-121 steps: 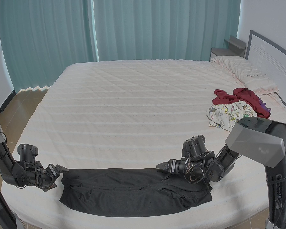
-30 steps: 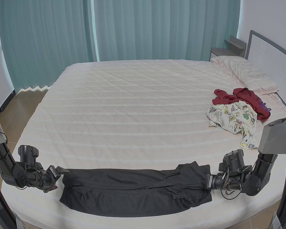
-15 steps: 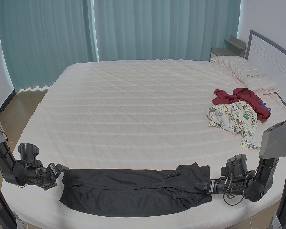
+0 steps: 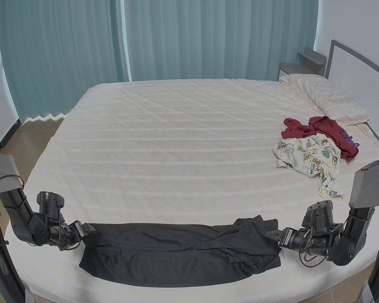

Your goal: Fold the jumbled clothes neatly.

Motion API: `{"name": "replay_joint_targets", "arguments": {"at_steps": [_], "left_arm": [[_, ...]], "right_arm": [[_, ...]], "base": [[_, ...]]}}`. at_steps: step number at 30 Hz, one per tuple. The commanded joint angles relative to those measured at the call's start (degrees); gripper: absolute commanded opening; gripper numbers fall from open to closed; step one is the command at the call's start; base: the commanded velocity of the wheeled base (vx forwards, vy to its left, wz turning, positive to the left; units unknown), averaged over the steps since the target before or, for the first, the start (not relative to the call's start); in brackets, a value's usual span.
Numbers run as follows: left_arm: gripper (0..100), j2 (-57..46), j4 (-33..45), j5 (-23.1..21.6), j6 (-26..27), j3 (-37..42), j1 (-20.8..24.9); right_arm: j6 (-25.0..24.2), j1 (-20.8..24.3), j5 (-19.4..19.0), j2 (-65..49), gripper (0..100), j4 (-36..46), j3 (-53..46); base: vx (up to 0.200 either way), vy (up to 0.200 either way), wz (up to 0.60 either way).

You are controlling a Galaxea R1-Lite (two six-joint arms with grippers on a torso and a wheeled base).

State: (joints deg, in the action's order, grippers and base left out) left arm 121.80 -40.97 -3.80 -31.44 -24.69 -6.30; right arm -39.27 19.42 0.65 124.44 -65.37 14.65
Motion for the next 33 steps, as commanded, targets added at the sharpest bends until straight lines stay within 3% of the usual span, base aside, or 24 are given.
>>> {"name": "replay_joint_targets", "arguments": {"at_steps": [1,7,8,11,17,33], "left_arm": [[100,2.39,-0.25,1.43,0.06,0.52,2.35],[100,5.03,-0.69,3.72,-1.96,-0.63,5.69],[0,5.38,-1.21,4.95,-2.13,-1.24,5.69],[0,5.82,-3.32,7.23,-2.66,-1.51,5.69],[0,4.59,-7.63,7.93,-3.28,0.87,5.69],[0,-0.68,-8.86,7.93,-3.28,1.04,5.69]], "right_arm": [[-1.52,0.18,0.23,0.01,100,-0.29,-0.68],[-3.71,0.53,0.23,0.01,100,-0.38,-2.35],[-3.71,0.53,0.23,-0.08,100,-0.38,-2.61],[-3.89,1.23,0.32,-0.25,100,-0.38,-4.02],[-9.86,3.78,1.99,0.19,100,-0.46,-3.23],[-9.60,6.60,4.54,6.25,100,0.15,4.59]], "base": [[0.000,0.000,0.00],[0.000,0.000,0.00],[0.000,0.000,0.00],[0.000,0.000,0.00],[0.000,0.000,0.00],[0.000,0.000,0.00]]}}
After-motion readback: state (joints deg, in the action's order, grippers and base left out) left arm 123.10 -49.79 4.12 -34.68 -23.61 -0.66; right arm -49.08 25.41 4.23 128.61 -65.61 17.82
